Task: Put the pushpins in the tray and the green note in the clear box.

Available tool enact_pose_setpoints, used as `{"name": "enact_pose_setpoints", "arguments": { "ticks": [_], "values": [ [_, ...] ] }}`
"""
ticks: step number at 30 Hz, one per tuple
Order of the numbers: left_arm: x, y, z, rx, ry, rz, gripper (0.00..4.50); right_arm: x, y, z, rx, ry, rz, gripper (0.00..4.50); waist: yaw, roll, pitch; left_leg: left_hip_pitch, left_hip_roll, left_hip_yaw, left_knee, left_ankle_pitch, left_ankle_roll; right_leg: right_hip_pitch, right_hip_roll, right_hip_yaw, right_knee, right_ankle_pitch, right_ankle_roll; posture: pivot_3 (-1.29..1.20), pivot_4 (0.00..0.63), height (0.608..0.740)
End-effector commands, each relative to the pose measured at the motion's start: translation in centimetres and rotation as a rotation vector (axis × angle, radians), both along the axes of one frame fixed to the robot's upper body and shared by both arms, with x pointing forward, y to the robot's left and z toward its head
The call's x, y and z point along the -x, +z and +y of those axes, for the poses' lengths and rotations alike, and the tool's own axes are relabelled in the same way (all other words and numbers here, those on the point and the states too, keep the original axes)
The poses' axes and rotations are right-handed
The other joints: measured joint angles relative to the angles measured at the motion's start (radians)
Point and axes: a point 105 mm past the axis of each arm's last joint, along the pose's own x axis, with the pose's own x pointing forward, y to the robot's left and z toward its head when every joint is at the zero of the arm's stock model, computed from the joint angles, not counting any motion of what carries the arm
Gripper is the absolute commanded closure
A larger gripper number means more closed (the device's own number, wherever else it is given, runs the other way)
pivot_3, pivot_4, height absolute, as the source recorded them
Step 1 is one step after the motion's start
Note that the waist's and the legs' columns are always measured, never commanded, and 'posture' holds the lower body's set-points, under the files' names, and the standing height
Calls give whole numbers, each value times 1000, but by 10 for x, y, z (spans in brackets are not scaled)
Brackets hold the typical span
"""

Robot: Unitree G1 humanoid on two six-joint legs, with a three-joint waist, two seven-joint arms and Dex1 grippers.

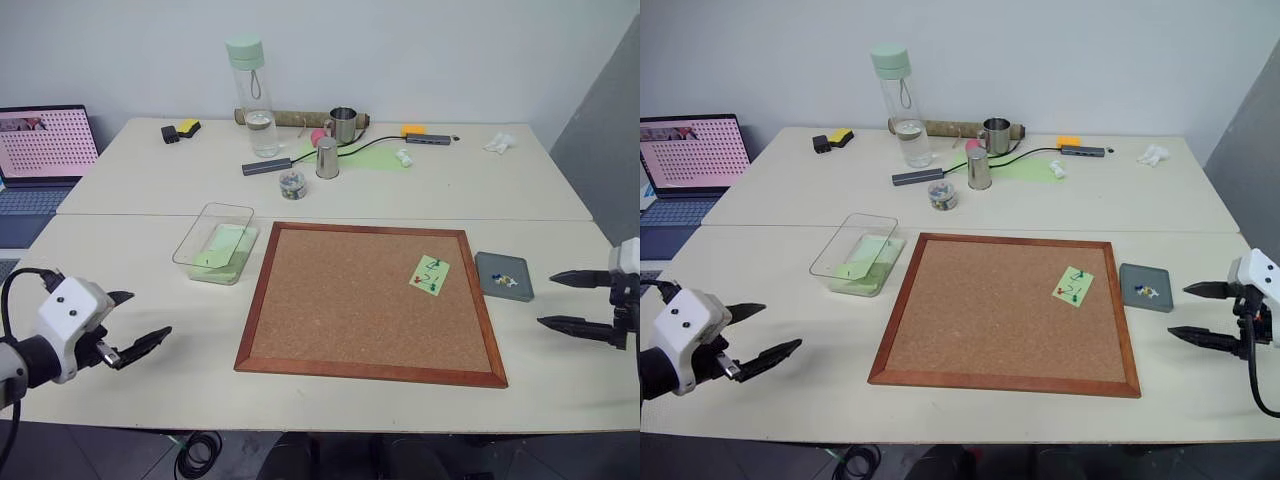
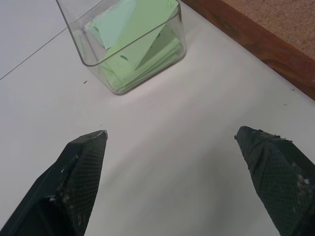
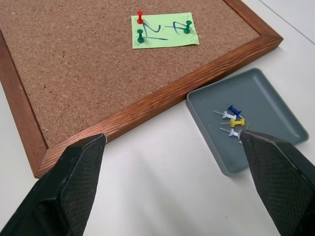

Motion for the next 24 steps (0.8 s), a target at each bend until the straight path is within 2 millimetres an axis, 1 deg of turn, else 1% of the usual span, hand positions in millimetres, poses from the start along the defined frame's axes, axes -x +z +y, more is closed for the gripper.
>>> {"name": "enact_pose_setpoints", "arguments": {
  "ticks": [1,11,19,24],
  "values": [
    [-2,14,-1,-1,-10,-38,51,-1,12,-5,12,-17,-48,0,0,0,0,0,0,0,0,0,0,0,0,0,0,0,0,0,150,740],
    [-2,11,0,-15,-1,-12,51,-5,12,-4,7,-19,-60,0,0,0,0,0,0,0,0,0,0,0,0,0,0,0,0,0,150,740],
    [-7,13,-2,-18,-15,-10,51,-6,13,-1,-11,-19,-78,0,0,0,0,0,0,0,0,0,0,0,0,0,0,0,0,0,150,740],
    [-8,12,-14,-5,-80,0,51,-6,14,0,-11,-21,-88,0,0,0,0,0,0,0,0,0,0,0,0,0,0,0,0,0,150,740]
  ]
}}
